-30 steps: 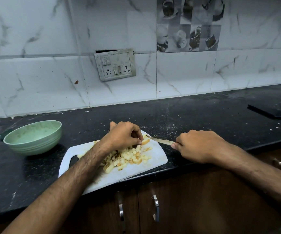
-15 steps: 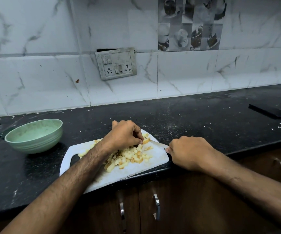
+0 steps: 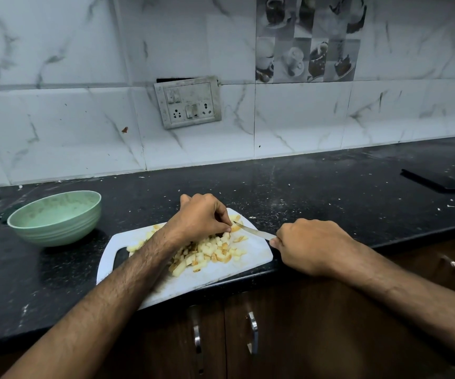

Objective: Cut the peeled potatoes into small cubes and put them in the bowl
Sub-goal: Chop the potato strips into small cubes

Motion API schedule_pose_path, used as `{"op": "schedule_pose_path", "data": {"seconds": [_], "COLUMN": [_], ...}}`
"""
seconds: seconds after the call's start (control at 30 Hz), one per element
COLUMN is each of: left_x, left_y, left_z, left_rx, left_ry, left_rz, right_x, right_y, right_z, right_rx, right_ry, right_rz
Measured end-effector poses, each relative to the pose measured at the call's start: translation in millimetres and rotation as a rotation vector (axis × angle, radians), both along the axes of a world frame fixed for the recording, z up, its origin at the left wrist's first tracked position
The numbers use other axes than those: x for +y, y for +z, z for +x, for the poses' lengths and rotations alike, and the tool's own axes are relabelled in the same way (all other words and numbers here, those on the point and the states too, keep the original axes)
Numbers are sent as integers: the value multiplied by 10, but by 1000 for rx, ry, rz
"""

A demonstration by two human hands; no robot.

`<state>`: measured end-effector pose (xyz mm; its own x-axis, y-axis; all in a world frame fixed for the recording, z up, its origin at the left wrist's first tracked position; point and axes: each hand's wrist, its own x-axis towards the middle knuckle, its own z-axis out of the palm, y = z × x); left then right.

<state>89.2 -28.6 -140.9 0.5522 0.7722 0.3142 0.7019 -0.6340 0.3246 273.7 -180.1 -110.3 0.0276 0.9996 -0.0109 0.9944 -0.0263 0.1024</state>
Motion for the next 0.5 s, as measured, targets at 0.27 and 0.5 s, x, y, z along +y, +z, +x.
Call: {"op": "schedule_pose_path", "data": {"seconds": [0.27, 0.5], "left_x": [5, -2], "left_y": [12, 20], "left_z": [-2, -16], "left_rx": [20, -20], "left_ry": [-2, 15], "left_rz": [14, 9], "right_x": [-17, -60], "right_y": [-151, -43], "right_z": [-152, -41], "right_rx": [-142, -47], "right_ry": [50, 29], "right_rz": [67, 111]}}
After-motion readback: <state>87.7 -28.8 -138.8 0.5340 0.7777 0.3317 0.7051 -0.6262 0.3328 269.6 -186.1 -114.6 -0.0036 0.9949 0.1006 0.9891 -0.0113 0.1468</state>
